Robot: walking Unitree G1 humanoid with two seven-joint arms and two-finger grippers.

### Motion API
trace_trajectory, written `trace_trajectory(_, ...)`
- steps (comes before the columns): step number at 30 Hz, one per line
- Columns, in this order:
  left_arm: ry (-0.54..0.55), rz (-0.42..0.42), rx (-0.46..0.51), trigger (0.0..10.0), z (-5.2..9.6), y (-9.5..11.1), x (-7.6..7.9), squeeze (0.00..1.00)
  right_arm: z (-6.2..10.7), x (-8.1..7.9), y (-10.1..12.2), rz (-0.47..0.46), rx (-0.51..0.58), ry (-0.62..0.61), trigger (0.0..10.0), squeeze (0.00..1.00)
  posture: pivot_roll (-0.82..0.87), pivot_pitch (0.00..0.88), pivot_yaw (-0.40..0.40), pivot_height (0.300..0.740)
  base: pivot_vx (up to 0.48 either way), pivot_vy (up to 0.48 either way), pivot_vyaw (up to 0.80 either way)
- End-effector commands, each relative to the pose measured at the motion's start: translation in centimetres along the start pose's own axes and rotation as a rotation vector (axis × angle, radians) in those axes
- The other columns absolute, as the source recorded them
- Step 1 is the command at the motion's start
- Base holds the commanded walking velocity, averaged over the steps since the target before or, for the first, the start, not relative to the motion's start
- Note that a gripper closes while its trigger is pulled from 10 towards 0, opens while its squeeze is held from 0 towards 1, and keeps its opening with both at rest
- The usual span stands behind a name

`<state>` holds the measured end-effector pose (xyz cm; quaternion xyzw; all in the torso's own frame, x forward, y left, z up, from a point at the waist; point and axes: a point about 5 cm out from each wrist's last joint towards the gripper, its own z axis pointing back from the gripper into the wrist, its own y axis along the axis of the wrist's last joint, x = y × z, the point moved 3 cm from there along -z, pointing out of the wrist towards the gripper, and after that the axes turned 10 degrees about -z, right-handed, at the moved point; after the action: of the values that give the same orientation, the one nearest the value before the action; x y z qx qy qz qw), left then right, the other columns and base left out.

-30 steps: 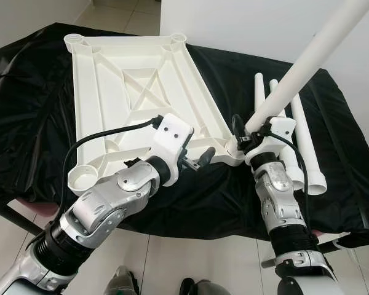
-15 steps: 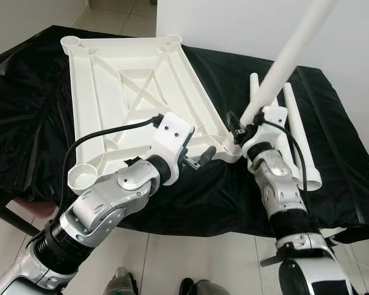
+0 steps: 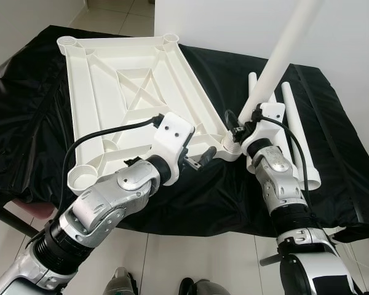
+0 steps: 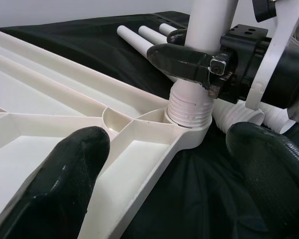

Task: Building children table

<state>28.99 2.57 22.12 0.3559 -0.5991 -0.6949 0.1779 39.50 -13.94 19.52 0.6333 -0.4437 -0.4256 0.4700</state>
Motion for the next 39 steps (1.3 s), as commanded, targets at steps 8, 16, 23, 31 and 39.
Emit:
trace_trajectory(8,-0.277,-0.001,0.041,10.0,0.5,0.4,2.7,0.00,2.5,0.3,-5.0,-0.018,-0.157,-0.054,10.0,0.00,0.13,0.170,-0.079,0.740,0.000,0.000,0.00)
trace_trajectory(16,-0.285,0.001,0.041,10.0,0.4,0.4,2.8,0.00,2.5,0.8,-4.9,-0.046,-0.152,-0.093,10.0,0.00,0.13,0.170,-0.079,0.740,0.000,0.000,0.00)
trace_trajectory(23,-0.282,0.002,0.040,10.0,0.4,0.4,2.8,0.00,2.2,0.8,-4.3,-0.047,-0.125,-0.125,10.0,0.00,0.13,0.176,-0.078,0.740,0.000,0.000,0.00)
trace_trajectory(31,-0.279,0.005,0.035,10.0,0.5,0.3,2.7,0.00,2.4,0.7,-4.3,-0.052,-0.100,-0.199,10.0,0.00,0.13,0.176,-0.078,0.740,0.000,0.000,0.00)
trace_trajectory(39,-0.283,0.009,0.036,10.0,0.5,0.4,2.8,0.00,2.3,0.3,-4.1,-0.073,-0.061,-0.279,10.0,0.00,0.13,0.181,-0.079,0.740,0.000,0.000,0.00)
